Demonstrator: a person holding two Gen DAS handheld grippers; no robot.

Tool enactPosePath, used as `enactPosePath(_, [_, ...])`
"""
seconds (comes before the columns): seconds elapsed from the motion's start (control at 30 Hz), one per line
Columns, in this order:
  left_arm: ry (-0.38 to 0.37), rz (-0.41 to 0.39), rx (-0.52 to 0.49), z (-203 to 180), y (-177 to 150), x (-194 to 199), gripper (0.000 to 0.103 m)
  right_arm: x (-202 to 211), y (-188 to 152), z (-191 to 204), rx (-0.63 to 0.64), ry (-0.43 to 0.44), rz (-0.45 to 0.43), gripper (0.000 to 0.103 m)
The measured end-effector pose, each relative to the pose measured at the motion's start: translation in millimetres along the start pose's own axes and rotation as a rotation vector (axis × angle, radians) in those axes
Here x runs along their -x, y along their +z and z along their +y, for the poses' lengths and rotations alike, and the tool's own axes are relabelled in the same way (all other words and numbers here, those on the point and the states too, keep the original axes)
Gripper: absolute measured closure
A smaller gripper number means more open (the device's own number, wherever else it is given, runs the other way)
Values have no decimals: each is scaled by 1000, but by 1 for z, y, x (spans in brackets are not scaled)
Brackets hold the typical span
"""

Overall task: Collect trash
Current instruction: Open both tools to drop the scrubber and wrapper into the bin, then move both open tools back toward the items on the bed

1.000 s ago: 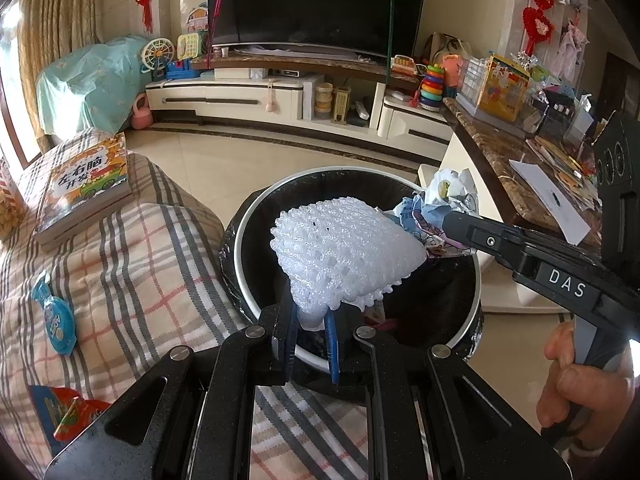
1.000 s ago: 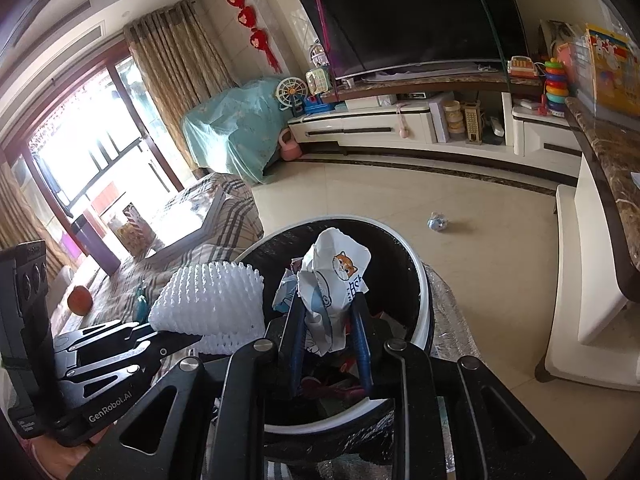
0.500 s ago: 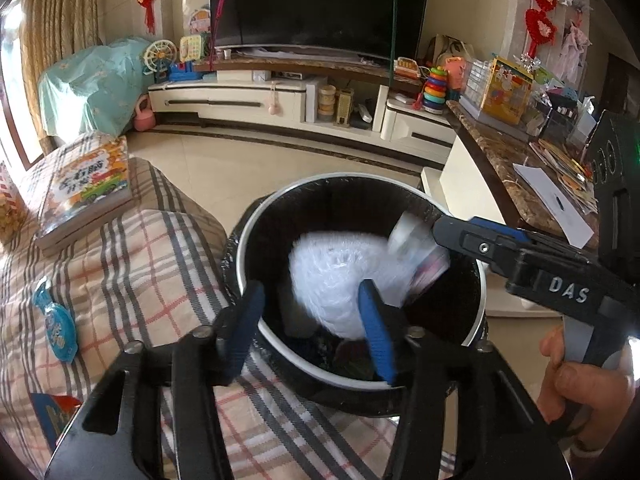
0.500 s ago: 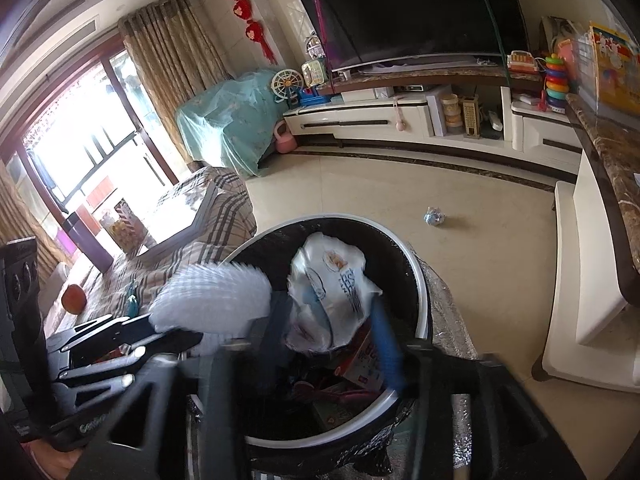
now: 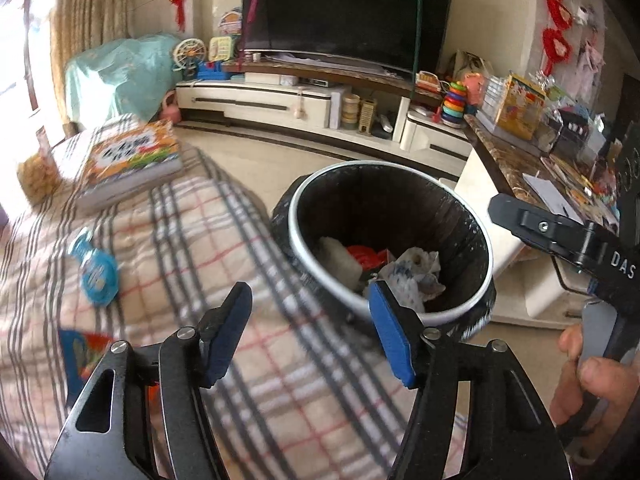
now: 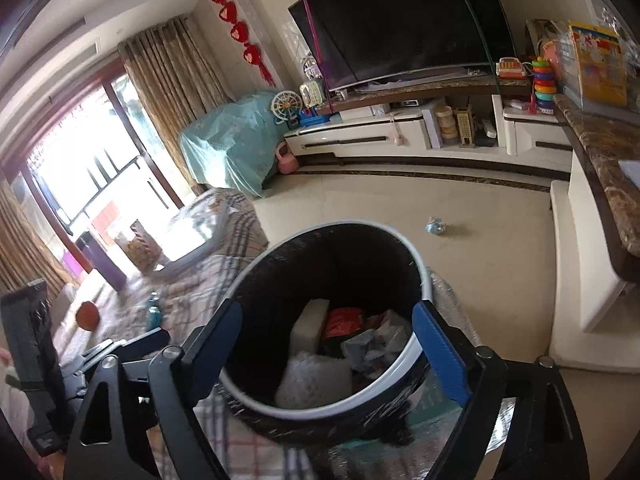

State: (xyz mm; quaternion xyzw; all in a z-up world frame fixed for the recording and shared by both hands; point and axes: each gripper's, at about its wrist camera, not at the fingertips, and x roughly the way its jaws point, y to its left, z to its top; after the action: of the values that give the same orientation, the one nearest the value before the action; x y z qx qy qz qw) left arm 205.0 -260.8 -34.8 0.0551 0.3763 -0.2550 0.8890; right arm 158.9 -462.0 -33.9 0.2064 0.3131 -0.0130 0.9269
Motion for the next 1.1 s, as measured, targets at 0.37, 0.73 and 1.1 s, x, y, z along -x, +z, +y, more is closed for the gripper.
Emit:
enactPosePath(0.37, [21,27,111,43,-51,31,40,9,-37,34,10,55,3,10])
enactPosePath(0.73, [104,32,190,86,-94,63,38,10,-61,66,57,96,31,9])
enactPosePath(1.1, [132,10,268,135,-93,61,38,5,-80,100,151,122,60,9])
